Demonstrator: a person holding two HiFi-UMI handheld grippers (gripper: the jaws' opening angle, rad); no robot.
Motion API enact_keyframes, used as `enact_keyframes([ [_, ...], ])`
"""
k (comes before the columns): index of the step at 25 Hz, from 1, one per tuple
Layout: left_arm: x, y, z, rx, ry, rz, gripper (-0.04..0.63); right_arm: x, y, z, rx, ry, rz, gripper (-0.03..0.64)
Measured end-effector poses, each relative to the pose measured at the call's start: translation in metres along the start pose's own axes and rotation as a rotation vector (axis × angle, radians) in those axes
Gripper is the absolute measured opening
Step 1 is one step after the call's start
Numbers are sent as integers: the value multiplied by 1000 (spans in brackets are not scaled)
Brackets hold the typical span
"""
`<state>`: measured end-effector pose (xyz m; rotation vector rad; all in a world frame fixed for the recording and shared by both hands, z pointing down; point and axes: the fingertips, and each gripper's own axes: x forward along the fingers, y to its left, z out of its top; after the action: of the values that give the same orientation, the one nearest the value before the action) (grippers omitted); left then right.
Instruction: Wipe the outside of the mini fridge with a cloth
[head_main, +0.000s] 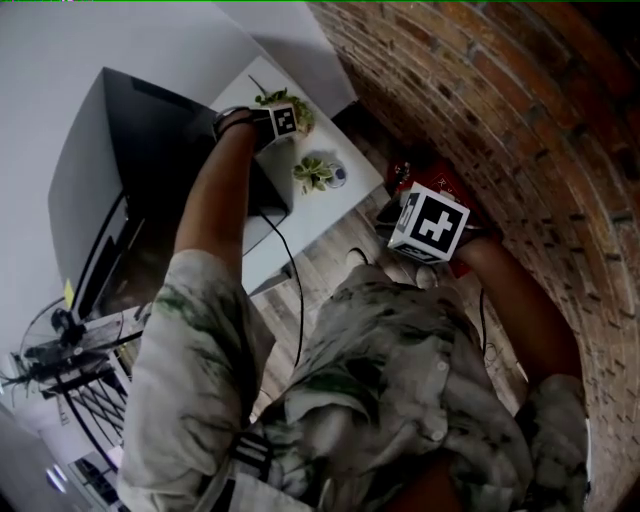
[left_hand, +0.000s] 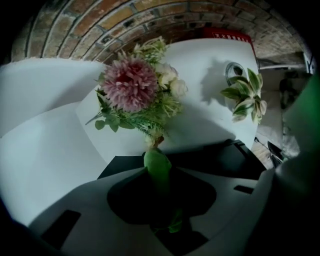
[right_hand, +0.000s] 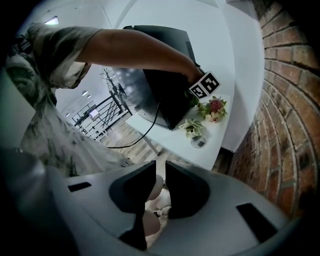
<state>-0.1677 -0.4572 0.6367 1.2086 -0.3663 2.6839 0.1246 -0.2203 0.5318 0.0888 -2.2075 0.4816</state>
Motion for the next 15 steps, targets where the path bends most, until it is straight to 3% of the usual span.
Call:
enact_keyframes([
  [7,-31,1,6,-158,-170,-37,130,0,9,14,-61,-1,15,77],
  [15,-66,-1,-12,-255,-210,30,130,-5,24,11,-135,12,38,77],
])
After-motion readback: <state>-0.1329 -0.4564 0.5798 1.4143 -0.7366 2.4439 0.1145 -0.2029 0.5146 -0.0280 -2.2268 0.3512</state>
